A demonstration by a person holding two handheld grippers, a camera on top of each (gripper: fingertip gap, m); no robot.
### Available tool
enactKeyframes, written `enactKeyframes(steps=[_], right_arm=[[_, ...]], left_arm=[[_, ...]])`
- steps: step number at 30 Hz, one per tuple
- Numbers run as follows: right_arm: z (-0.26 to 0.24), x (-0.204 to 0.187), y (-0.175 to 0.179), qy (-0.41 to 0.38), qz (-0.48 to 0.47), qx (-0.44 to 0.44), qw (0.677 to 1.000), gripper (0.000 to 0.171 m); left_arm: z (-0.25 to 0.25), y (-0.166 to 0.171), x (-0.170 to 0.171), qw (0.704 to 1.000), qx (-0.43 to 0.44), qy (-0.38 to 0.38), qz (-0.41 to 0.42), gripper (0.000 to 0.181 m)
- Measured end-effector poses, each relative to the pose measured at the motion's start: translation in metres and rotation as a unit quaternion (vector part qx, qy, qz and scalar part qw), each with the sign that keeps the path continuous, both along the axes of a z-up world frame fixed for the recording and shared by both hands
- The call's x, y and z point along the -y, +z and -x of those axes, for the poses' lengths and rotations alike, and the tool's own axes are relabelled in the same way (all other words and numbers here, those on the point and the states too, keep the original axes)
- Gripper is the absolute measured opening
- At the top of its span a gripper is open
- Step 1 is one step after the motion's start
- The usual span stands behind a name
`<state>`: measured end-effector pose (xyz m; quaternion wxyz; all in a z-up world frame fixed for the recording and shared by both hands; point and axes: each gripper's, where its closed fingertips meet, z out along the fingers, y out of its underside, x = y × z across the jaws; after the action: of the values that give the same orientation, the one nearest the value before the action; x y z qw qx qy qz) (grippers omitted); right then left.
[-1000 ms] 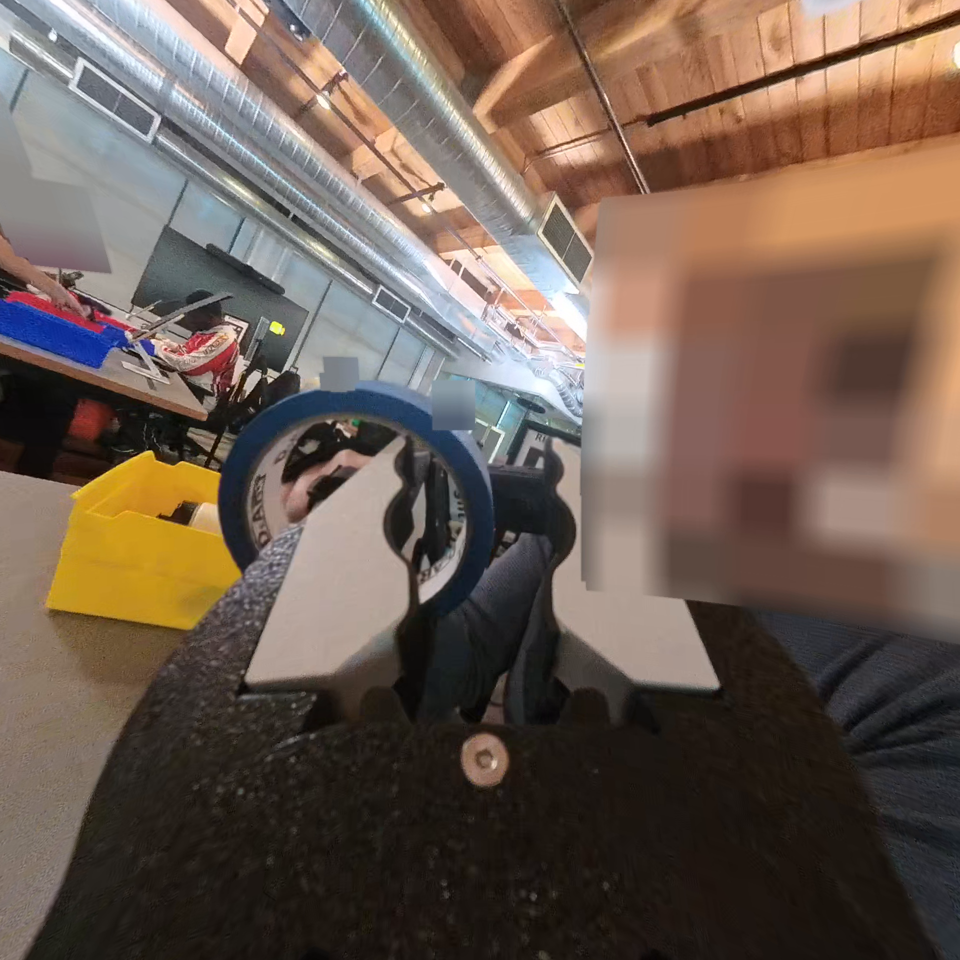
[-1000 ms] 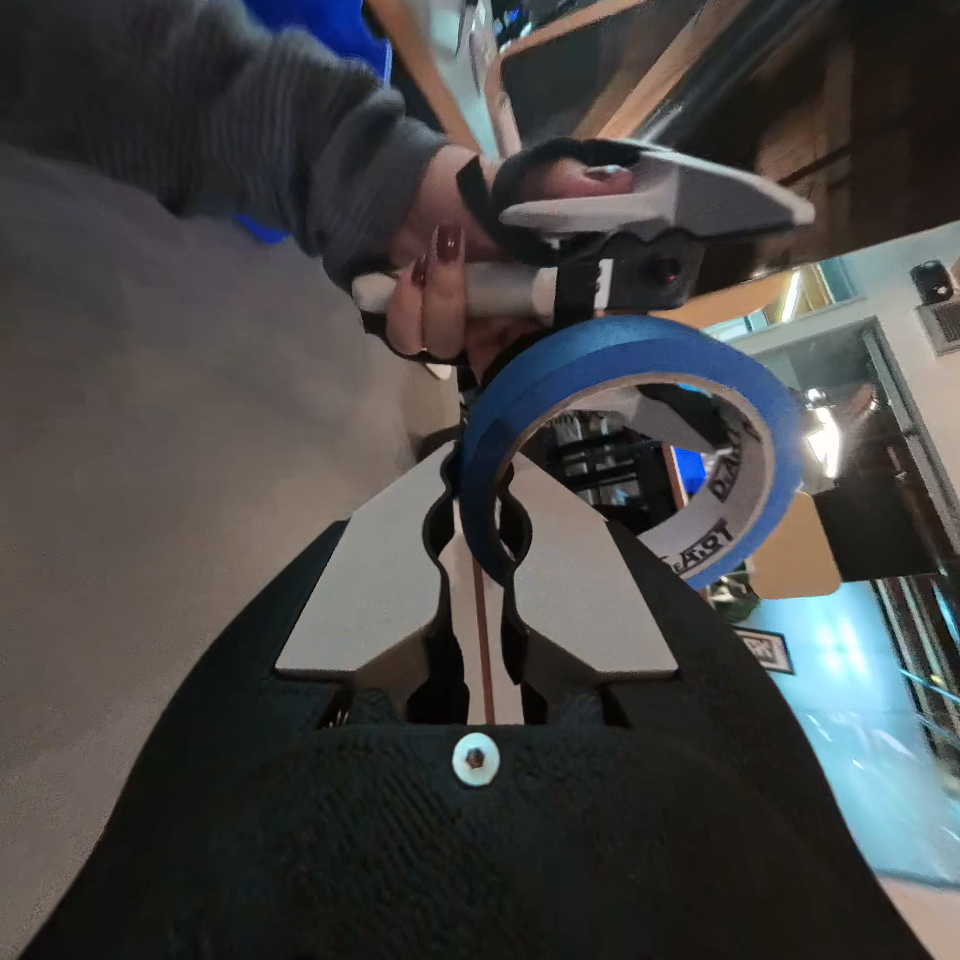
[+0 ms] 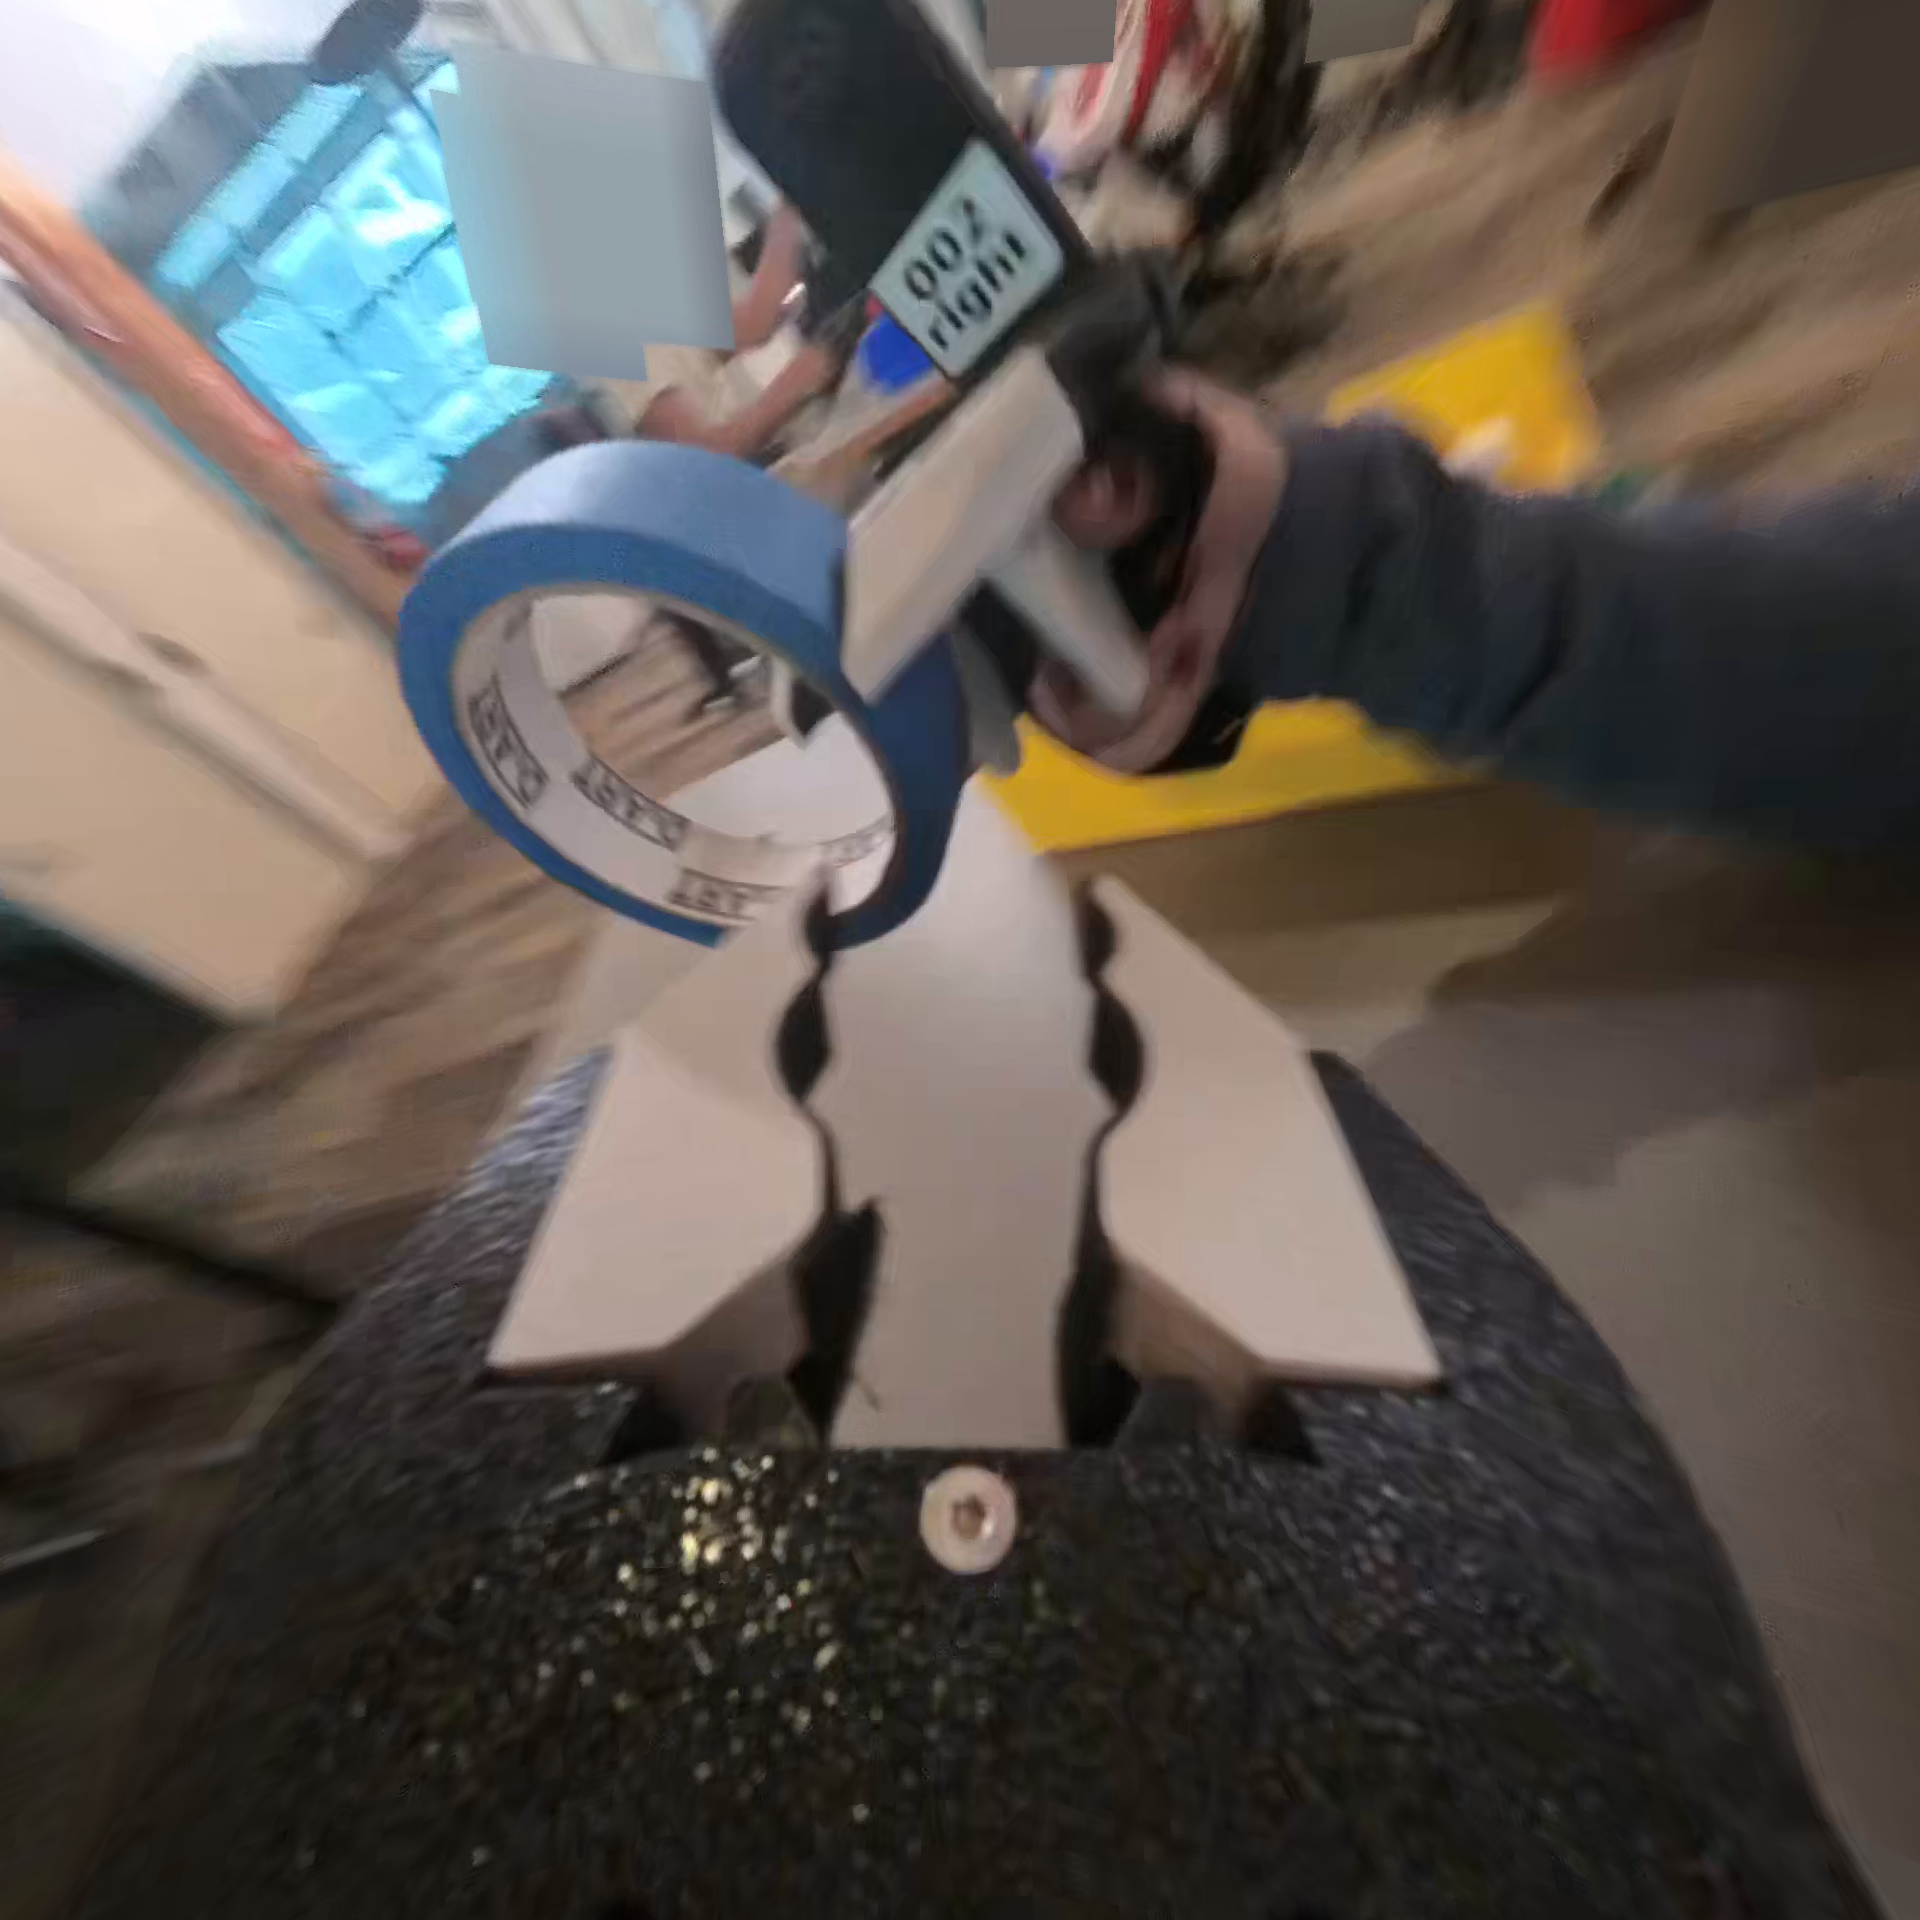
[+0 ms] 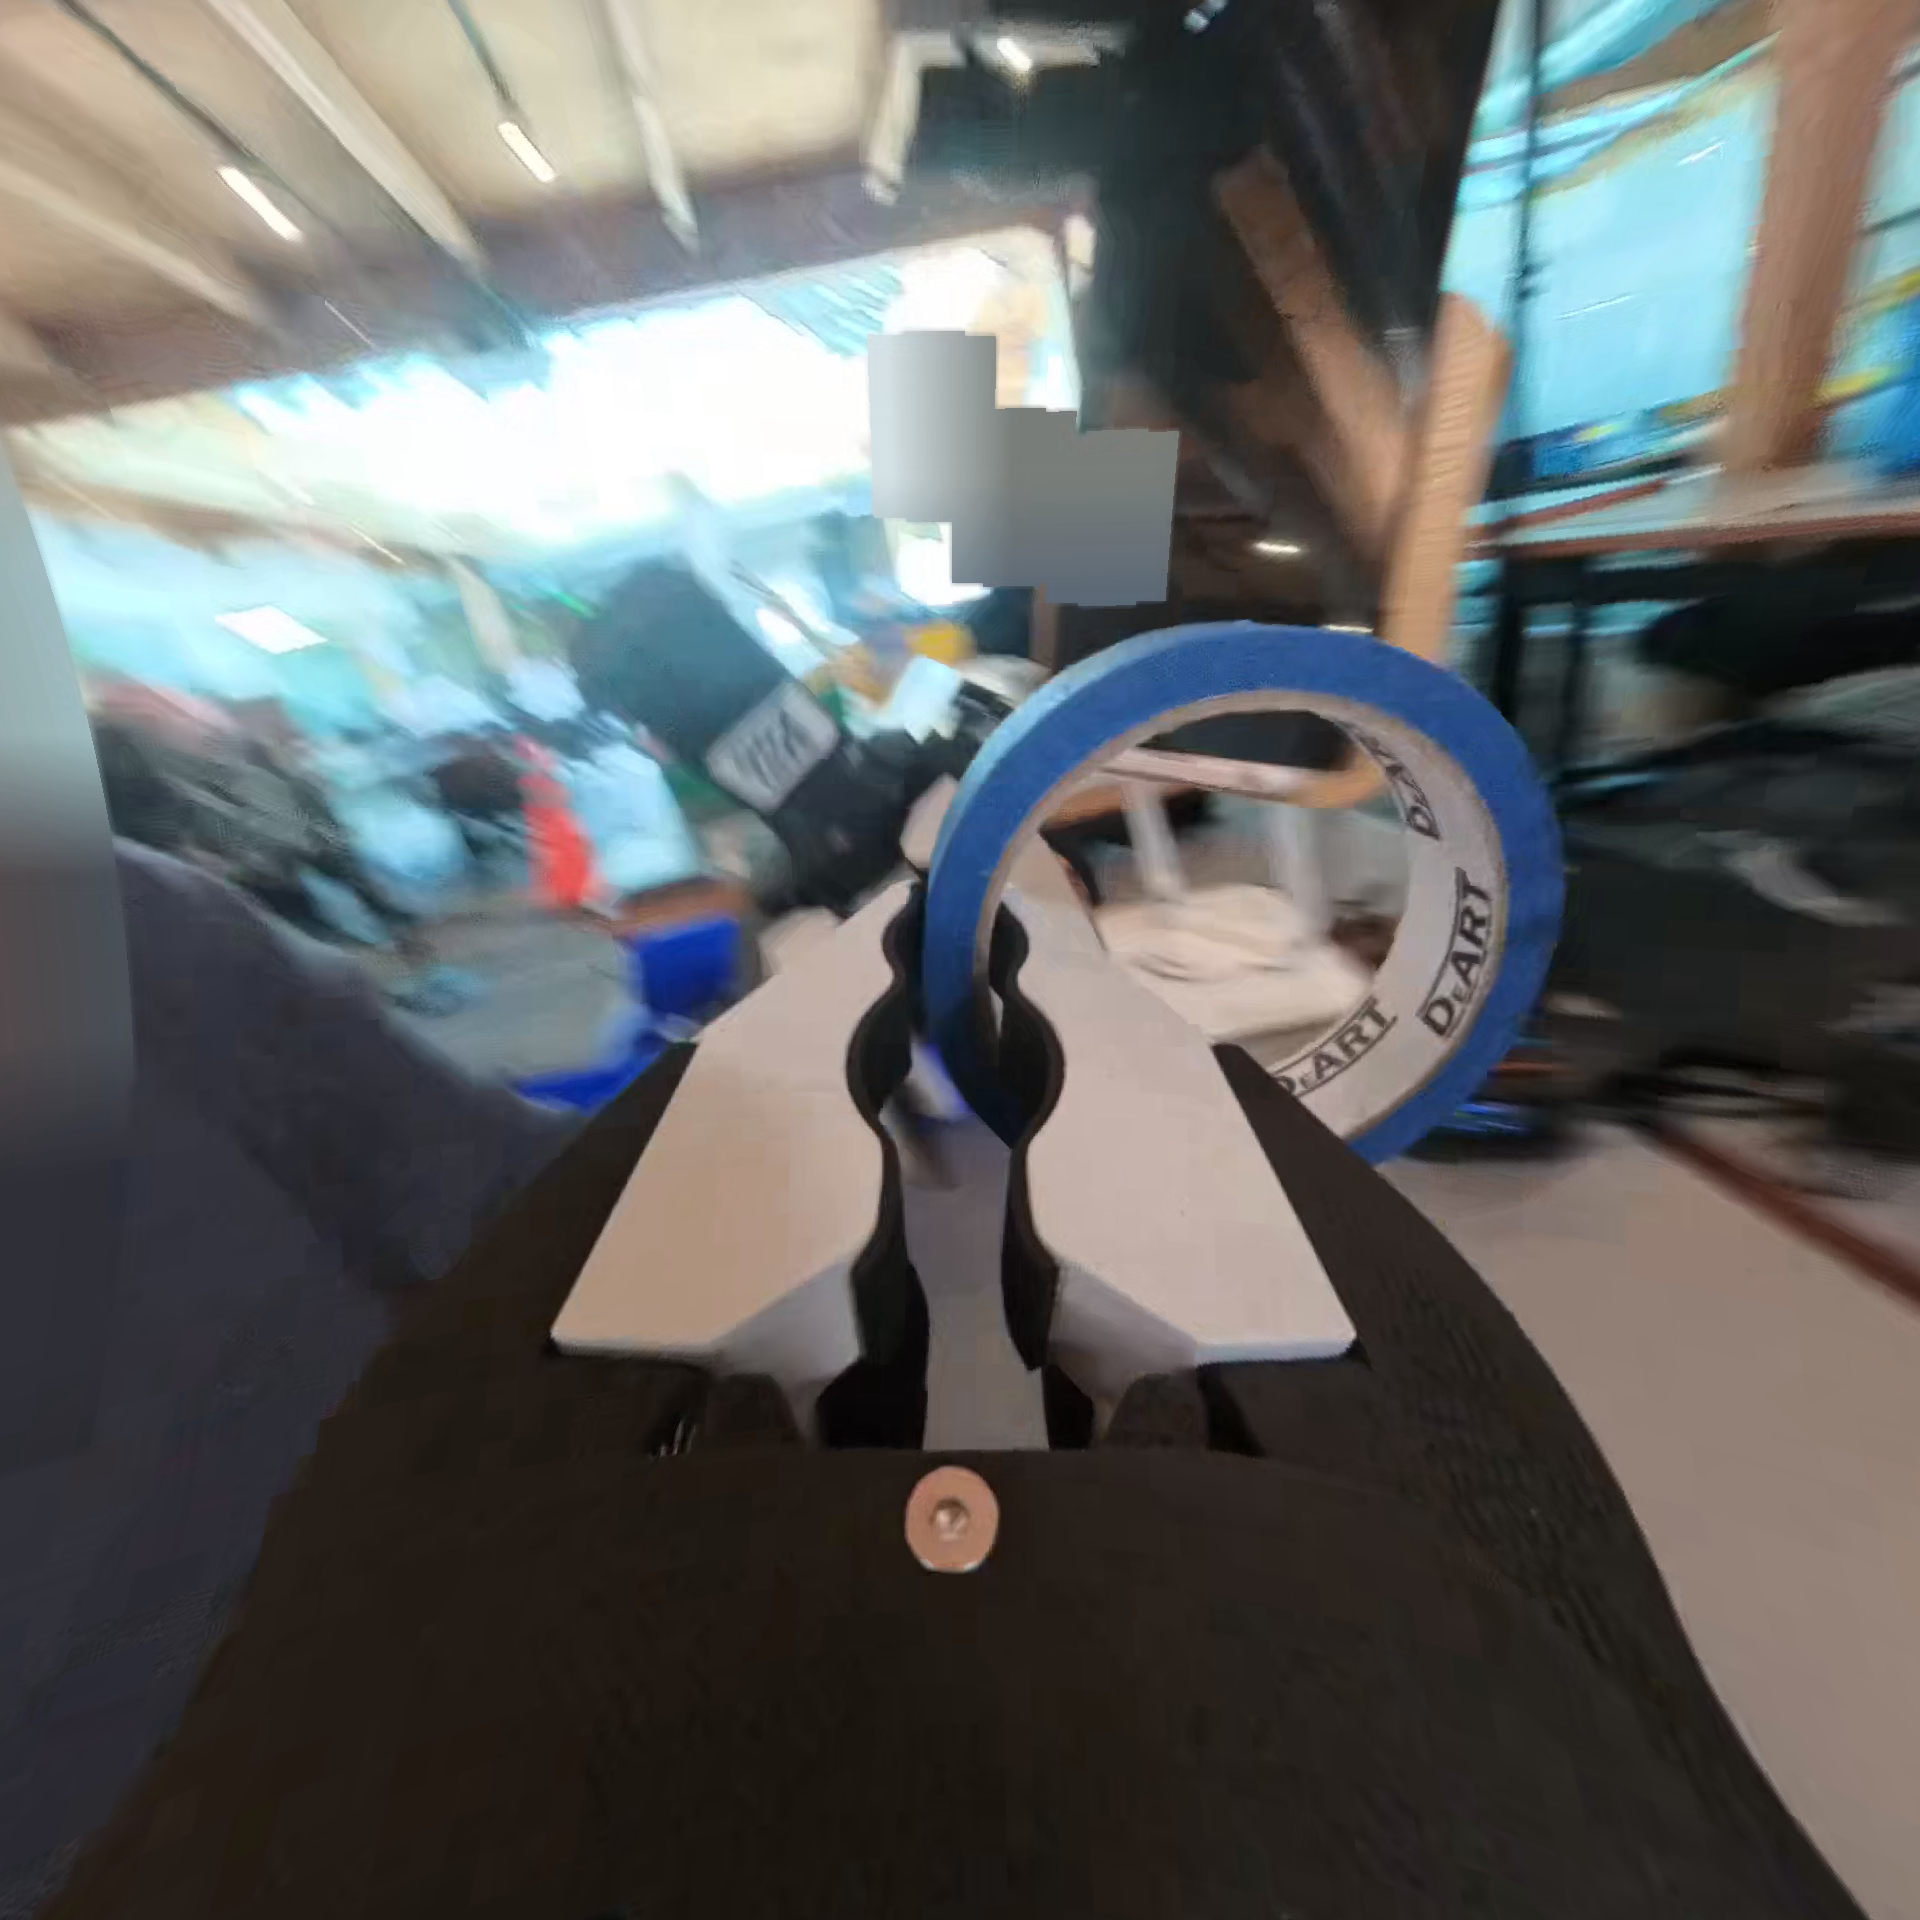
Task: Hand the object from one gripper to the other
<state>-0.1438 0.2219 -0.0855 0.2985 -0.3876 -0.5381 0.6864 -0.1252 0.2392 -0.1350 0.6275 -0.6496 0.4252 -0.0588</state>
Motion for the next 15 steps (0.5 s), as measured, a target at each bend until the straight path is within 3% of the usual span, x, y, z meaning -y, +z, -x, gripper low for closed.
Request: enactKeyframes(steps=[1, 3, 5, 7, 10, 13, 14, 15], right_arm=[[0.003, -0.002, -0.008, -0.035, -0.068, 0.004, 0.997, 0.008], [0.006, -0.004, -0.022, -0.097, -0.227, -0.013, 0.969, 0.008], [0.014, -0.017, -0.04, -0.176, -0.392, 0.012, 0.903, 0.008], [0.02, -0.024, -0.057, -0.214, -0.56, 0.018, 0.8, 0.008], [0.033, -0.032, -0.066, -0.244, -0.709, 0.016, 0.661, 0.008], [0.043, -0.025, -0.064, -0.253, -0.757, -0.018, 0.603, 0.008], [0.045, -0.028, -0.064, -0.262, -0.757, -0.014, 0.599, 0.009], [0.046, -0.025, -0.065, -0.261, -0.745, -0.019, 0.614, 0.009]], left_arm=[[-0.001, 0.009, 0.005, 0.995, 0.086, -0.036, 0.038, 0.067], [0.009, 0.036, 0.015, 0.954, 0.262, -0.11, 0.097, 0.08], [0.031, 0.052, 0.009, 0.915, 0.371, -0.104, 0.118, 0.078], [0.028, 0.05, 0.012, 0.908, 0.376, -0.114, 0.146, 0.087], [0.023, 0.05, 0.003, 0.925, 0.349, -0.05, 0.142, 0.073], [0.033, 0.046, -0.009, 0.931, 0.34, 0.024, 0.128, 0.029], [0.035, 0.047, -0.009, 0.934, 0.336, 0.026, 0.115, 0.023], [0.036, 0.046, -0.009, 0.937, 0.33, 0.024, 0.112, 0.022]])
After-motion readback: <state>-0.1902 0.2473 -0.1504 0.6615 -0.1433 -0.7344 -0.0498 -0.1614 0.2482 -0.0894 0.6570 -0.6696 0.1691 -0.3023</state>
